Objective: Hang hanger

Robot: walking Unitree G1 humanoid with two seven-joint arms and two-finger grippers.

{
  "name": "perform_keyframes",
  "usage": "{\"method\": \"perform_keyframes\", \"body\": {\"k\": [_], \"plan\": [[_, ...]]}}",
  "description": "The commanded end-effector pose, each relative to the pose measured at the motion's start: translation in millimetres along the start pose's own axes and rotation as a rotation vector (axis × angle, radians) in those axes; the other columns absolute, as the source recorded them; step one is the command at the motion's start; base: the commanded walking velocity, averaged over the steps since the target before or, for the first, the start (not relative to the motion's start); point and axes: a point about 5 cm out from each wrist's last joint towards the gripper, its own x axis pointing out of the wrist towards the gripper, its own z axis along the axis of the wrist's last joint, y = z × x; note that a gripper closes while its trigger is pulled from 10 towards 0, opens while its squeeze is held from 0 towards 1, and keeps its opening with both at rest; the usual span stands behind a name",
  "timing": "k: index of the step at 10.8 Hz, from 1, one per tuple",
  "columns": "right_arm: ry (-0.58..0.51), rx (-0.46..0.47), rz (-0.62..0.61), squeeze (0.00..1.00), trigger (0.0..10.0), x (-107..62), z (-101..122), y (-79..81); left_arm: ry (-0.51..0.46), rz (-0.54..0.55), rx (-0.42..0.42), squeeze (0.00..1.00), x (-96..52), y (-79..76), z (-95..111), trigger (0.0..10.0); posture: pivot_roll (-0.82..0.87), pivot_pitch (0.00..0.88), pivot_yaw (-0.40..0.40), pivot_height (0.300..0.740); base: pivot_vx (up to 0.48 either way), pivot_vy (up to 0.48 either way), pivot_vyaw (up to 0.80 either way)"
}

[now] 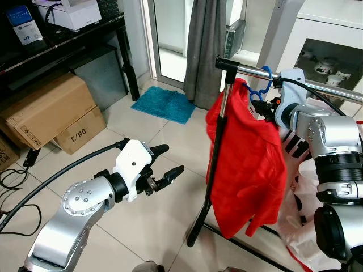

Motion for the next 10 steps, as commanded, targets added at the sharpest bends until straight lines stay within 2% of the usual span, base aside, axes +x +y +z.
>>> {"method": "perform_keyframes", "body": {"k": [1,6,9,10], "plan": [[0.012,-0.007,0.004,0.0,0.0,-0.5,0.7,0.6,0.011,-0.018,0.011,0.0,-0.8,-2.7,0.9,10.0,-0.09,0.011,0.041,0.74,0.0,0.0,0.0],[0.013,-0.011,0.02,0.0,0.0,-0.2,0.3,2.2,0.012,-0.02,0.01,0.0,-1.1,-2.5,0.6,10.0,-0.09,0.012,0.041,0.74,0.0,0.0,0.0],[-0.029,-0.064,0.025,0.0,0.0,-2.3,2.3,2.6,0.014,-0.017,0.017,0.0,-1.5,-1.0,0.4,10.0,-0.09,0.015,0.044,0.74,0.0,0.0,0.0],[-0.033,-0.027,0.043,0.0,0.0,-3.2,2.3,3.2,0.016,-0.018,0.016,0.0,-1.6,-0.8,0.0,10.0,-0.09,0.016,0.046,0.74,0.0,0.0,0.0]]}}
